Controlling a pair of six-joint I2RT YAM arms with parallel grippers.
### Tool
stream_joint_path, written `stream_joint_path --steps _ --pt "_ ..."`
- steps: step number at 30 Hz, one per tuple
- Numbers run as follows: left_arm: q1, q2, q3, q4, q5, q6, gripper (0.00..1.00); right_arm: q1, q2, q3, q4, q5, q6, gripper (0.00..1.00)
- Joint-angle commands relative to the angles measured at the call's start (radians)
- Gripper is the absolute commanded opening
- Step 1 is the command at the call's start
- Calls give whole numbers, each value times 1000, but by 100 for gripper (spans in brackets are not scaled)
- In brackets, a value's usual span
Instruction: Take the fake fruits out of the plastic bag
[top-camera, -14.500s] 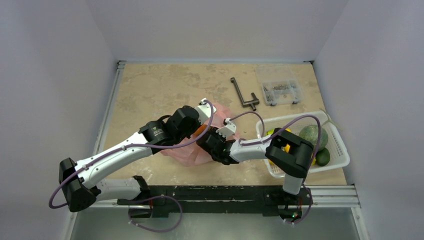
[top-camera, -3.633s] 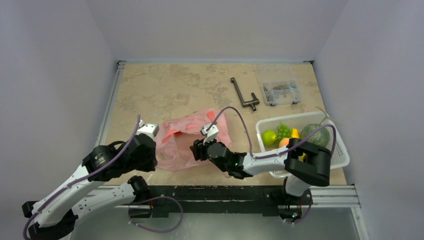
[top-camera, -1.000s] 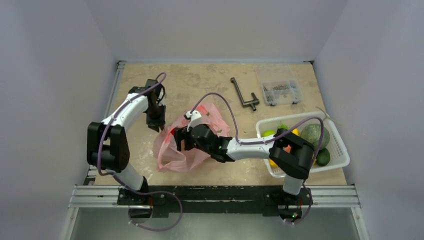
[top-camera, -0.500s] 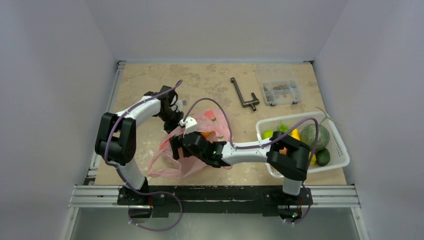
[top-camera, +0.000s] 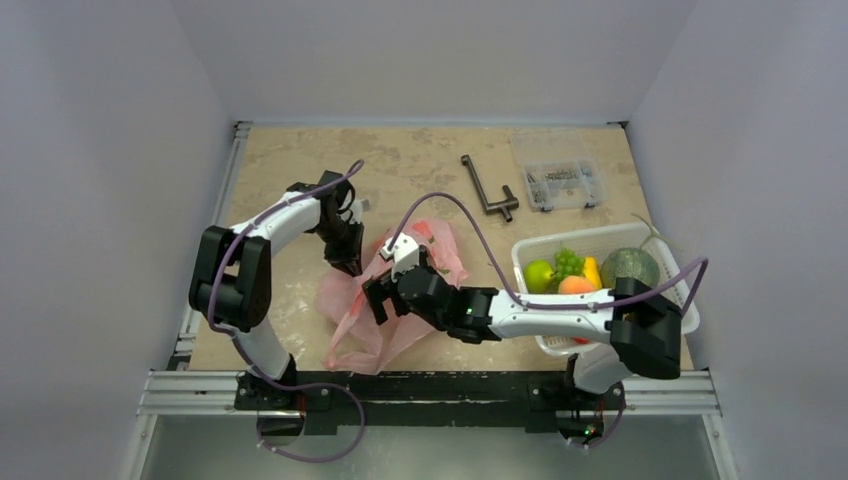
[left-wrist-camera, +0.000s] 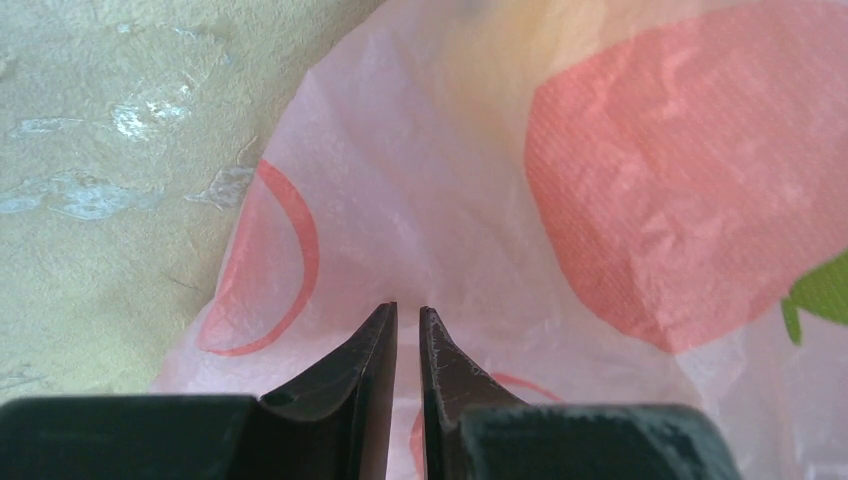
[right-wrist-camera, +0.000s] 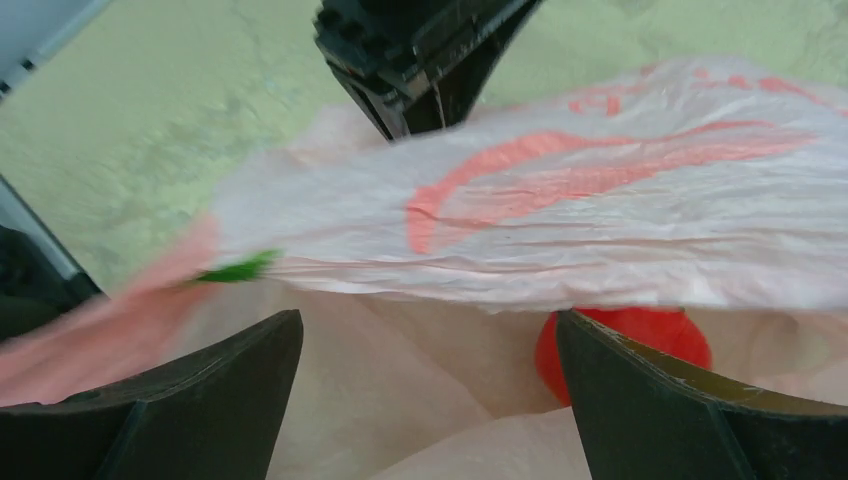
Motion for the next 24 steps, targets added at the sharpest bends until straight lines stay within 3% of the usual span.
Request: stream_joint_path --steps 1,5,15,24 --pt "-9 -52 41 -7 -28 17 13 6 -64 -23 58 47 -39 99" --pt "-12 -56 43 -9 -26 16 13 4 -2 -9 1 202 -60 98" --pt "-18 -58 45 -7 -10 15 13 2 131 58 -59 319 -4 93" --pt "-27 -68 41 -6 -17 15 15 2 289 169 -185 461 2 95"
